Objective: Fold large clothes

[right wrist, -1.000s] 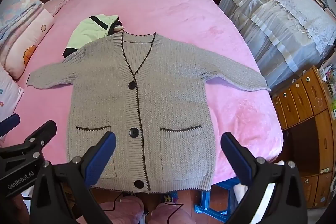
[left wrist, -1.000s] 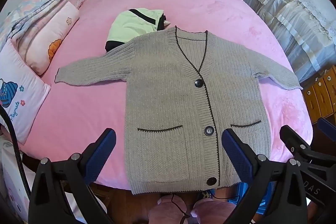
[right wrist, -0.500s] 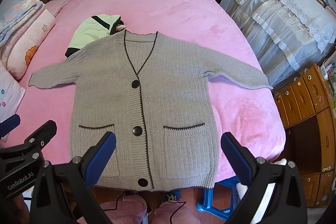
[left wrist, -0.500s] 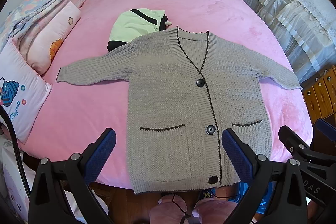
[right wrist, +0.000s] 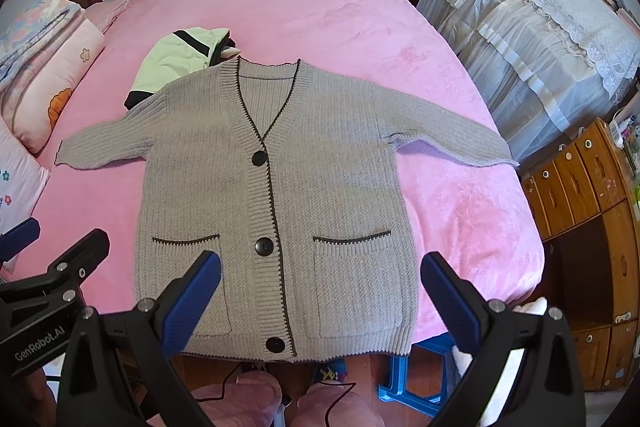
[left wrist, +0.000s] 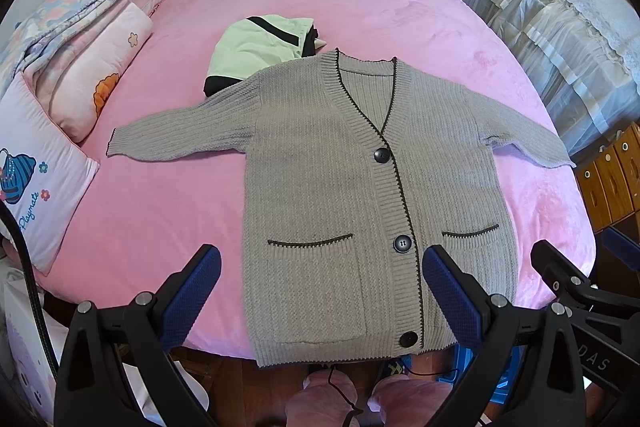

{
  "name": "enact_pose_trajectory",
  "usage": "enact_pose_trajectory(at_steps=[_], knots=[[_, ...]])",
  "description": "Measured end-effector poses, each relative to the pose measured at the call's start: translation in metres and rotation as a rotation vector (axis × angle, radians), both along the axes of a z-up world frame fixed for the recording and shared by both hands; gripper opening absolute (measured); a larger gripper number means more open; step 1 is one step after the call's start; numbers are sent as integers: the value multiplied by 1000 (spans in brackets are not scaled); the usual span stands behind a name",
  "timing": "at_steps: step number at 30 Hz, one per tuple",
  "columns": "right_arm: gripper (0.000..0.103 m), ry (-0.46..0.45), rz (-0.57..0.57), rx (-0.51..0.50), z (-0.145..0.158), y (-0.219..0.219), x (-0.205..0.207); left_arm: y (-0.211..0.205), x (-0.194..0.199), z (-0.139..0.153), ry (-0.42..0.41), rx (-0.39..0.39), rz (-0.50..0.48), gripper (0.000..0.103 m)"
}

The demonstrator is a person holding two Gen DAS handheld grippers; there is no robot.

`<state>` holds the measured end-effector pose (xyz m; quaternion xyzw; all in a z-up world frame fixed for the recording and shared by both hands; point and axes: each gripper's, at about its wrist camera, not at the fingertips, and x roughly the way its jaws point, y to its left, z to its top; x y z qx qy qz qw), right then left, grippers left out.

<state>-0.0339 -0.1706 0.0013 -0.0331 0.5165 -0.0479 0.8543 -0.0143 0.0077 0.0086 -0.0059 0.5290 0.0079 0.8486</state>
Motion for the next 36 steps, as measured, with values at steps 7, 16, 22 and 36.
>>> enact_pose_trajectory(at_steps=[7, 16, 22, 36], knots=[[100, 5, -12, 11, -2, 2, -3, 2, -1, 0, 1, 4, -9, 100], [100, 1, -30, 10, 0, 7, -5, 8, 1, 2, -1, 4, -29, 100], [100, -5, -50, 10, 2, 10, -8, 11, 2, 3, -6, 2, -52, 100], [100, -26, -134, 1, 10, 9, -14, 8, 10, 8, -26, -4, -139, 100]])
